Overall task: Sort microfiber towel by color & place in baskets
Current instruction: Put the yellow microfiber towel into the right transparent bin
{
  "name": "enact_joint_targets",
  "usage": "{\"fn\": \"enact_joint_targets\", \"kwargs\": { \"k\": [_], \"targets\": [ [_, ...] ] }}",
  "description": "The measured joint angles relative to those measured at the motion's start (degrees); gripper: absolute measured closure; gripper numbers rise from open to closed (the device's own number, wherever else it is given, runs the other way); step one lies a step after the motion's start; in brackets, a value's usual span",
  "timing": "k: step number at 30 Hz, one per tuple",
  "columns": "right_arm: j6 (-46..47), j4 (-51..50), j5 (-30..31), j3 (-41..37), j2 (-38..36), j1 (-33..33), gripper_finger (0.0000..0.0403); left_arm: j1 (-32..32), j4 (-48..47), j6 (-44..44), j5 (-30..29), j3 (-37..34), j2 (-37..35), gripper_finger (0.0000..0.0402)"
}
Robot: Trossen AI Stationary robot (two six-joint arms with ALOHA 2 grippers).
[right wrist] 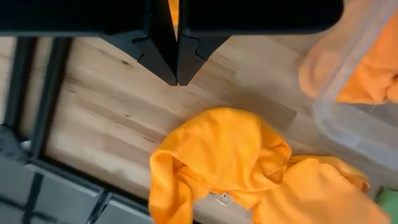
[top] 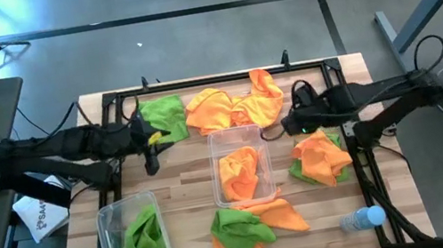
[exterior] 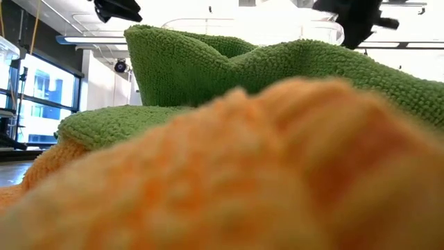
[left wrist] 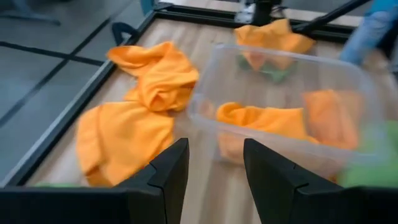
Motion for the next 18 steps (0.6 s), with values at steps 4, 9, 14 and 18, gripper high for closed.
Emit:
{"fn": "enact_joint_targets", "kwargs": {
  "k": [4, 9, 14, 18],
  "targets": [
    [-8.6, 11.7, -5.9, -5.9, -1.9, -9.8, 0.0403, 5.5, 3.2, 1.5, 4.7, 0.0, 0.5, 0.0261],
    [-16.2, 27.3, -8.0, -12.1, -1.9, -22.4, 0.0403, 10.2, 8.2, 2.6, 6.3, 0.0, 1.5, 0.0261],
    [-16.1, 33.8, -11.9, -15.2, -0.6, -33.5, 0.0402, 13.1, 10.6, 0.0, 6.3, 0.0, 2.4, 0.0261],
    [-19.4, 34.8, -17.3, -16.9, 1.6, -39.8, 0.0402, 14.3, 10.3, -0.4, 6.3, 0.0, 3.4, 0.0261]
  ]
}}
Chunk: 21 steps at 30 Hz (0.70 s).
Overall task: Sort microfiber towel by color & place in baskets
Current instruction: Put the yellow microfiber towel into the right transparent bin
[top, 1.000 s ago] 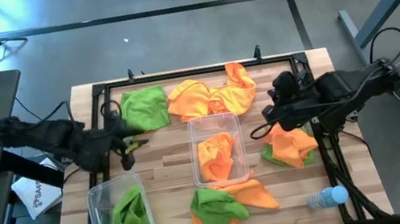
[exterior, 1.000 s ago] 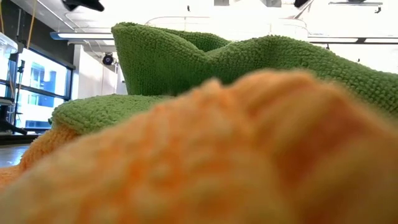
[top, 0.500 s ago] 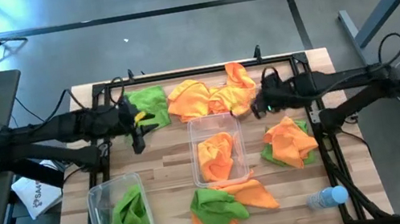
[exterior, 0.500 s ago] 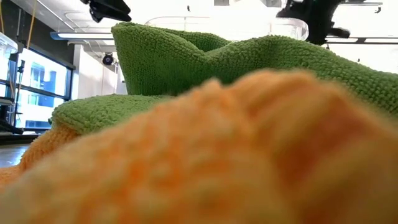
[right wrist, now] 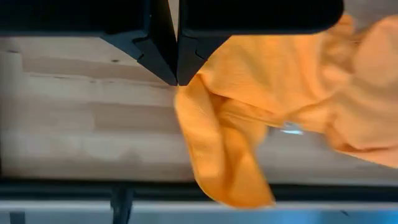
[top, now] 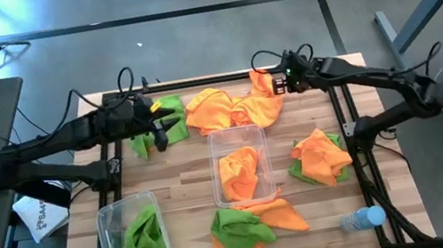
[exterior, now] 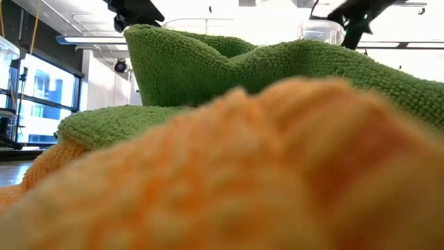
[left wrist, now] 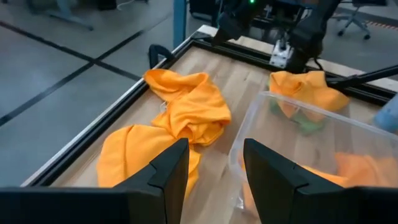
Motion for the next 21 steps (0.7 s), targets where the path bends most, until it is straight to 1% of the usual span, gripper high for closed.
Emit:
{"fn": "enact_joint_targets", "kwargs": {
  "k": [2, 5, 11, 14, 17, 21],
  "targets": [
    [-1.3, 0.2, -2.4, -0.3, 1.6, -1.8, 0.0402, 0.6, 0.0, 0.0, 0.0, 0.0, 0.5, 0.0261],
    [-1.3, 1.5, -4.2, -0.7, 4.4, -3.1, 0.0402, 1.7, 0.2, -0.6, 0.0, 0.0, 1.4, 0.0261],
    [-4.5, 6.2, -6.0, -0.7, 10.9, -3.0, 0.0402, 3.1, 2.3, -1.7, 0.0, 0.0, 2.9, 0.0261],
    [-4.9, 7.3, -6.6, -0.7, 12.8, -3.0, 0.0401, 3.1, 3.1, -1.7, 0.0, 0.0, 3.4, 0.0261],
    [-6.2, 7.6, -7.2, -0.7, 13.0, -3.0, 0.0386, 3.1, 3.0, -1.5, 0.0, 0.0, 3.6, 0.0261],
    [-7.7, 7.7, -6.9, -0.7, 13.0, -3.0, 0.0344, 3.1, 3.0, -1.2, 0.0, 0.0, 3.7, 0.0261]
  ]
}}
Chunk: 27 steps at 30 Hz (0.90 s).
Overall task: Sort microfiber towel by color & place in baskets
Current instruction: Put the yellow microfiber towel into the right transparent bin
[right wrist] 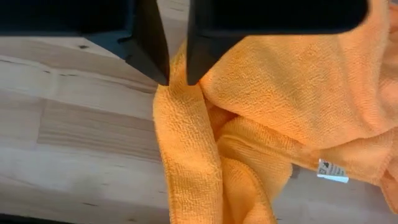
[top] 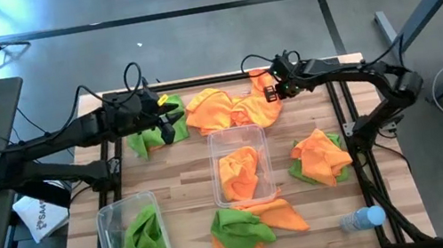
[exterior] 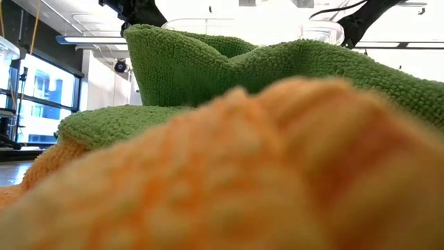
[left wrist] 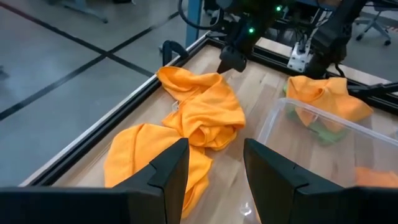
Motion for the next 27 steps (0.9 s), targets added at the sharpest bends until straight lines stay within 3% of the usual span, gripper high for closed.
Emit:
{"fn": "enact_joint_targets", "kwargs": {
  "k": [9, 15, 19, 23, 27],
  "targets": [
    [5.1, 0.8, -1.3, -0.6, 1.4, 0.1, 0.0261, 0.0, 0.0, -0.3, 0.0, 0.0, 0.0, 0.0261],
    [6.8, 4.4, -3.8, -2.6, 5.4, 0.5, 0.0249, 0.0, 0.0, -0.6, 0.0, 0.0, 0.0, 0.0261],
    [2.8, 8.9, -4.4, -2.7, 7.9, 1.4, 0.0250, 0.0, -0.1, -0.9, 0.0, 0.0, 0.0, 0.0261],
    [0.6, 11.5, -4.8, -2.7, 8.7, 3.1, 0.0290, 0.0, 0.0, -1.8, 0.0, 0.0, 0.0, 0.0261],
    [0.4, 11.9, -1.3, -2.7, 8.3, 4.6, 0.0382, 0.0, -0.1, -1.7, 0.0, 0.0, 0.0, 0.0261]
  ]
}}
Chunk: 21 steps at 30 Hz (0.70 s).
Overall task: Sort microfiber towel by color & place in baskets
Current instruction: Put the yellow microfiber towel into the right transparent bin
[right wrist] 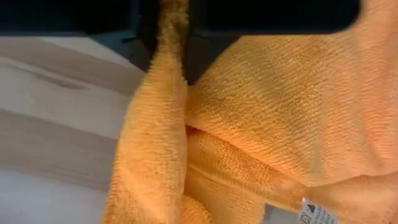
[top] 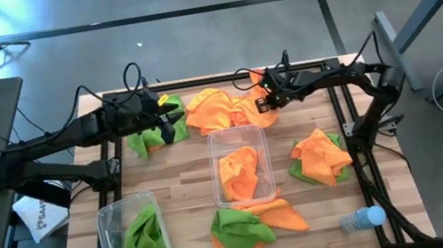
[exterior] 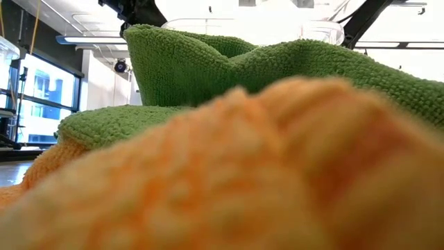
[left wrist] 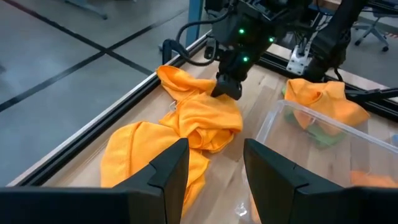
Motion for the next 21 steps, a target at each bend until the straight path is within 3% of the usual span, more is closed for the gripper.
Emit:
{"fn": "enact_joint_targets", "kwargs": {
  "k": [6, 10, 15, 21],
  "targets": [
    [-1.0, -3.4, 1.2, 0.6, -5.1, 1.3, 0.0396, 0.0, -0.2, 5.5, 0.0, 0.0, -0.2, 0.0261],
    [-2.8, -4.8, 3.7, 1.9, -13.2, 3.2, 0.0398, -0.2, -1.8, 3.6, 0.4, 0.0, -0.9, 0.0261],
    [-5.4, -5.3, 11.1, 5.2, -24.3, 7.9, 0.0400, -1.7, -6.4, 5.9, 0.6, 0.0, -2.4, 0.0261],
    [-21.7, -1.2, 15.3, 14.5, -30.0, 18.1, 0.0402, -4.7, -6.9, 6.3, 0.2, 0.0, -4.6, 0.0261]
  ]
}}
